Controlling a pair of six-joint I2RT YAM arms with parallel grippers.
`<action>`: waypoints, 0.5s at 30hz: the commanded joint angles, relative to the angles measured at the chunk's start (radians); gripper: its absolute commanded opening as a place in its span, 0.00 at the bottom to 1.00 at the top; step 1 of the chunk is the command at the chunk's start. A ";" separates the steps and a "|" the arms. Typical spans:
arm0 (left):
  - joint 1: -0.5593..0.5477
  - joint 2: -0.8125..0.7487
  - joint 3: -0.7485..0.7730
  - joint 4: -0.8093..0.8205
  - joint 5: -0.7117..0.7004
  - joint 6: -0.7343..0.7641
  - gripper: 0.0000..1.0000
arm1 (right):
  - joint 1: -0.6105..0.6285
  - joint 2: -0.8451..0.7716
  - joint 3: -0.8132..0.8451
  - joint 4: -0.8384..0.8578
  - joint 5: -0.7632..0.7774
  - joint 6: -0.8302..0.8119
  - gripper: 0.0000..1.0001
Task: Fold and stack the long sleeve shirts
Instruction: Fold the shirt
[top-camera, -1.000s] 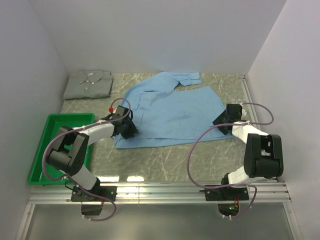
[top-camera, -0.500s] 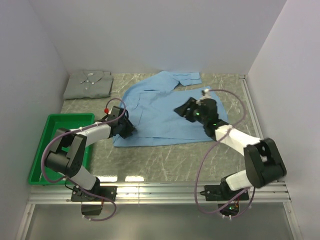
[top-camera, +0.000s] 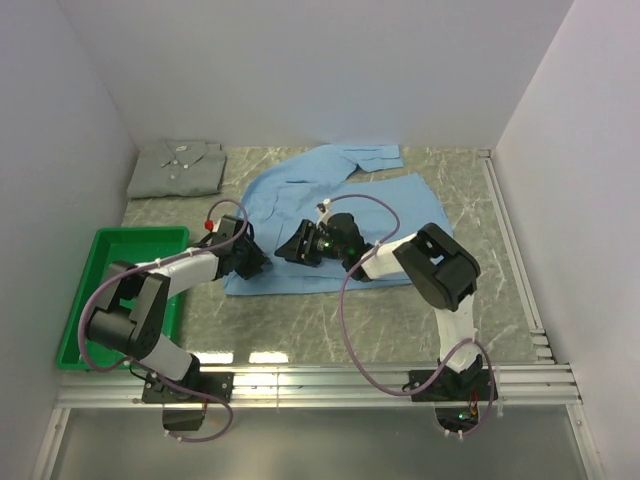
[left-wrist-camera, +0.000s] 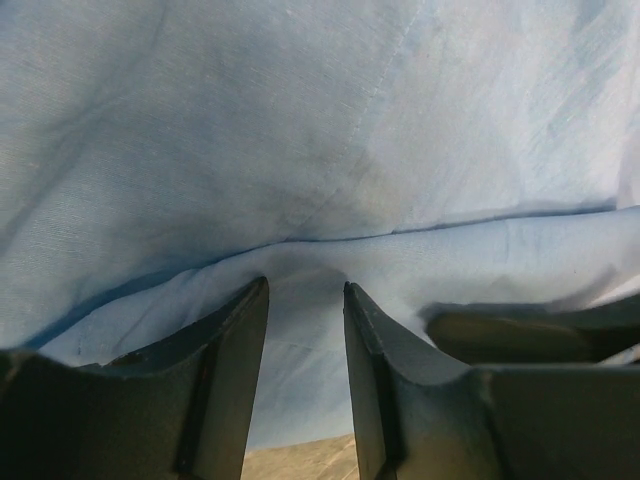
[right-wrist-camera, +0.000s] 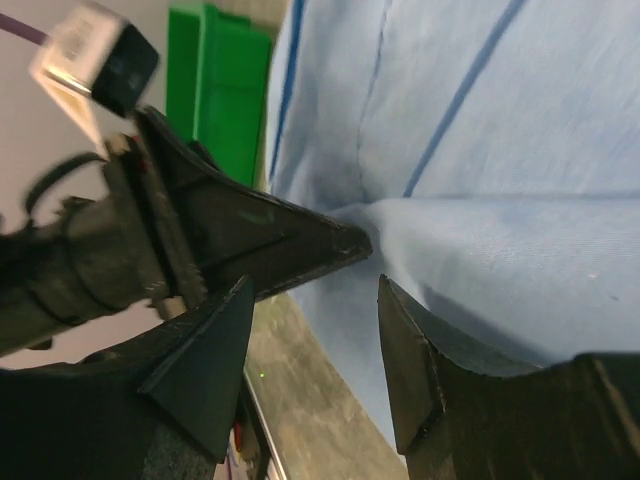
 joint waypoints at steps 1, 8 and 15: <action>0.029 -0.001 -0.045 -0.063 -0.022 -0.002 0.44 | -0.009 0.049 0.032 0.083 0.005 0.032 0.60; 0.085 -0.018 -0.108 -0.055 0.029 -0.003 0.43 | -0.121 0.076 -0.054 0.103 0.069 0.051 0.59; 0.114 -0.056 -0.167 -0.063 0.055 -0.002 0.43 | -0.278 0.017 -0.126 0.099 0.145 0.032 0.58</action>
